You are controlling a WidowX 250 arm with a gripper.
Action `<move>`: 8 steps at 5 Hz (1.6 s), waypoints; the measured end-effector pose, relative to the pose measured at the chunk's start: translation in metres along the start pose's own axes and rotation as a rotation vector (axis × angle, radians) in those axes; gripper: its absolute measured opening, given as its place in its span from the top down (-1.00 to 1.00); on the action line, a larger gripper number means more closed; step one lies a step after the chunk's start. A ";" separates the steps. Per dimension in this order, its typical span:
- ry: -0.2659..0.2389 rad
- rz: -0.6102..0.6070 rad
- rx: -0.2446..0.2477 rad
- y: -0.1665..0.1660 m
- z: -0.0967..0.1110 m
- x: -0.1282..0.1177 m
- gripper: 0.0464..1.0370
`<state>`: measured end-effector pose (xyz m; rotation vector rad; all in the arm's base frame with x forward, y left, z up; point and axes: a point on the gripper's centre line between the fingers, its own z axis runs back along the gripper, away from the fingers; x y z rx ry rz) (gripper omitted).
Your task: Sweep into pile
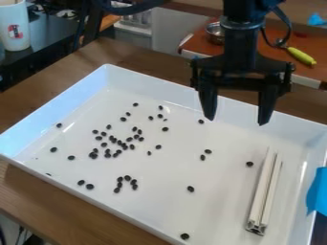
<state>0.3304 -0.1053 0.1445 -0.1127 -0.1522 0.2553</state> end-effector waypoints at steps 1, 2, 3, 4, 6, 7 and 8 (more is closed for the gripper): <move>0.045 0.000 0.024 0.004 -0.015 -0.006 -0.91; 0.082 -0.017 0.009 0.004 -0.029 -0.014 -0.91; 0.067 -0.025 -0.007 0.004 -0.036 -0.015 -0.91; 0.036 -0.011 -0.011 0.003 -0.038 -0.011 -0.91; -0.027 -0.018 -0.005 -0.011 -0.053 -0.006 -0.91; 0.013 -0.006 0.023 -0.010 -0.067 -0.012 -0.91; 0.030 0.000 0.028 -0.012 -0.070 -0.015 -0.91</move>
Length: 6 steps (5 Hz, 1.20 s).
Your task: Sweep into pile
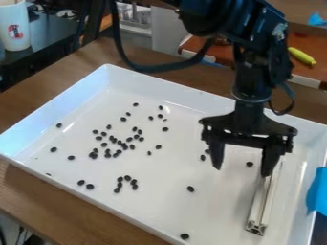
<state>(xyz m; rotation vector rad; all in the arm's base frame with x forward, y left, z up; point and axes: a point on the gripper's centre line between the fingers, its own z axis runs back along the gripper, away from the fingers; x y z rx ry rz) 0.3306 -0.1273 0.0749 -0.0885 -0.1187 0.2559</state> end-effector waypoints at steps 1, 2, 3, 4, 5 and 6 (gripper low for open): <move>-0.009 -0.004 0.003 -0.007 -0.003 0.001 -0.91; -0.019 0.003 0.000 -0.010 -0.003 0.006 -0.91; -0.021 -0.003 -0.001 -0.014 -0.003 0.004 -0.91; -0.027 0.002 -0.001 -0.017 -0.005 0.006 -0.85; -0.039 -0.008 0.004 -0.019 -0.006 0.007 -0.44; -0.042 -0.010 0.004 -0.021 -0.008 0.009 0.17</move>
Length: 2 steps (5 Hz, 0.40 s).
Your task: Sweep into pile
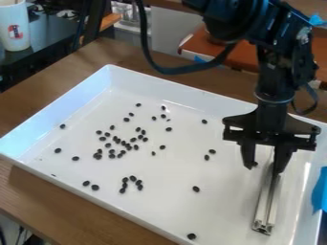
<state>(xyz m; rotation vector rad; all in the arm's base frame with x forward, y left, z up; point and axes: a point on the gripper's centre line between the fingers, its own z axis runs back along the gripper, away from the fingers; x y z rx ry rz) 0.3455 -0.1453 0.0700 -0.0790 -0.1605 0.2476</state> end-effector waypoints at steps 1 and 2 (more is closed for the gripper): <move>0.001 -0.011 -0.001 0.000 0.000 0.000 0.66; 0.025 -0.009 0.002 0.005 0.000 -0.001 0.87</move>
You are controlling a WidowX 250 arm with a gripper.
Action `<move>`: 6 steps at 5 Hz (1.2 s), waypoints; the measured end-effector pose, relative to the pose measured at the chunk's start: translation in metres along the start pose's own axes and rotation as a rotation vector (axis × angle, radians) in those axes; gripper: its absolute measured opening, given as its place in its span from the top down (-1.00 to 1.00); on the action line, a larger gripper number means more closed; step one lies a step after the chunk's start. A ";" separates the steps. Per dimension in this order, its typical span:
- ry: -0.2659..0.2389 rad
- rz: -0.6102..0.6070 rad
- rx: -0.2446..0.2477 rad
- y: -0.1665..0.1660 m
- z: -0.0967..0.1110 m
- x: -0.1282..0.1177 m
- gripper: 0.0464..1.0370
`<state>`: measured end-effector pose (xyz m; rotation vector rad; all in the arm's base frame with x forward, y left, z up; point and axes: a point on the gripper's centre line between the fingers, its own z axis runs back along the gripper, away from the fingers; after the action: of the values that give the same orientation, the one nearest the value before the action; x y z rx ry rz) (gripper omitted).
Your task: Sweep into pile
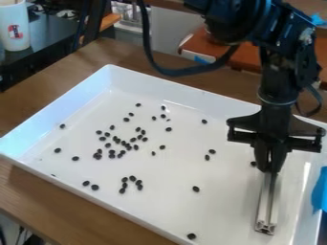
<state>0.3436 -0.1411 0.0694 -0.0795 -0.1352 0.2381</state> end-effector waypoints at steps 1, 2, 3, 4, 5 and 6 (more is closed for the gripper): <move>0.074 0.049 0.039 0.014 0.005 -0.002 0.50; 0.127 0.074 0.046 0.019 0.007 -0.007 -0.10; 0.124 0.085 0.037 0.015 0.015 -0.002 -0.71; 0.114 0.090 0.037 0.013 0.016 -0.001 -0.94; 0.091 0.079 0.023 0.006 0.016 -0.001 -0.93; 0.069 0.078 0.023 0.004 0.013 -0.001 -0.92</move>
<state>0.3402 -0.1369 0.0818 -0.0703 -0.0609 0.3146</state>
